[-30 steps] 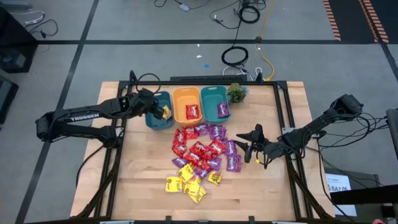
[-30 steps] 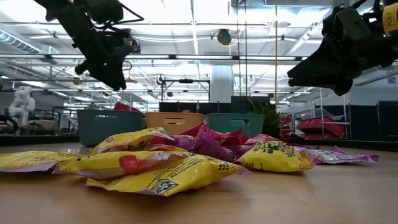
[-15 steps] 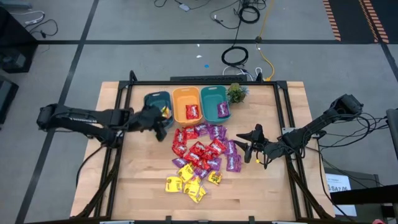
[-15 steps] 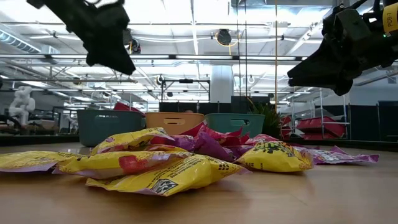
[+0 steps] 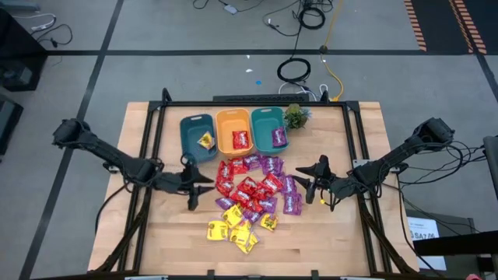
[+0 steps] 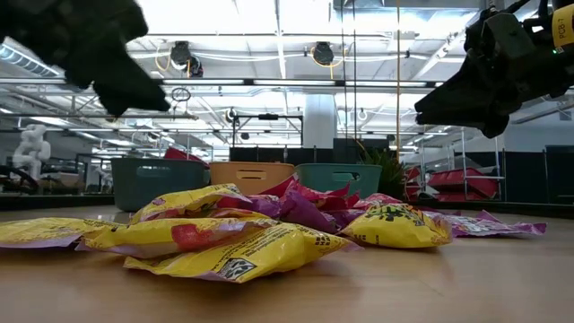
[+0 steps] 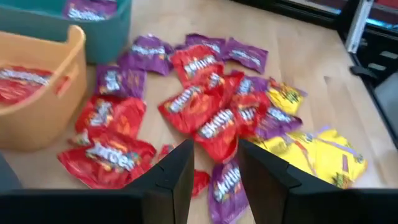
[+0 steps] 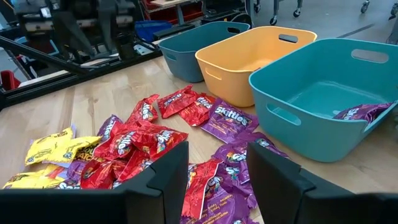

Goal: Sort candy
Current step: Put the purple candy into the green bin

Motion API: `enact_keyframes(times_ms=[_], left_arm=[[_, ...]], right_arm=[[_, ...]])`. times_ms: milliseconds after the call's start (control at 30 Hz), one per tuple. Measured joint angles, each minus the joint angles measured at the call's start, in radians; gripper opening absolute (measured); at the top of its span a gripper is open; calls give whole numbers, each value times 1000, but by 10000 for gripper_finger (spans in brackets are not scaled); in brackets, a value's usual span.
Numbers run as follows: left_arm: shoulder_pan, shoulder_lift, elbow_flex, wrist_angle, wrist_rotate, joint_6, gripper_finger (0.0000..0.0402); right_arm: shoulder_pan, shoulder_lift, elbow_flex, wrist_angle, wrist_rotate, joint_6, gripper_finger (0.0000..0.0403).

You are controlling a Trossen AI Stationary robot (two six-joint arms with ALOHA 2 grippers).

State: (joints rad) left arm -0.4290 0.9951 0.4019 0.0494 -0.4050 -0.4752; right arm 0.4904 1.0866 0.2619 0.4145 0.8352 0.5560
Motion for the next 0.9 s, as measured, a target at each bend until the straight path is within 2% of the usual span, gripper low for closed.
enact_keyframes(times_ms=[100,233,400,600,900], left_arm=[[-34,2,-47,50,2,-63,132],[-79,14,-92,145,3,-38,132],[-114,59,-120,247,5,17,132],[-116,121,-126,292,0,13,132],[-116,169,-126,340,-19,12,132]], right_arm=[[0,0,0,-16,-8,0,153],[-1,0,0,-56,-39,-1,153],[-14,0,1,-134,-60,127,153],[-42,7,1,-282,-144,270,153],[-79,147,41,-289,-162,246,153]])
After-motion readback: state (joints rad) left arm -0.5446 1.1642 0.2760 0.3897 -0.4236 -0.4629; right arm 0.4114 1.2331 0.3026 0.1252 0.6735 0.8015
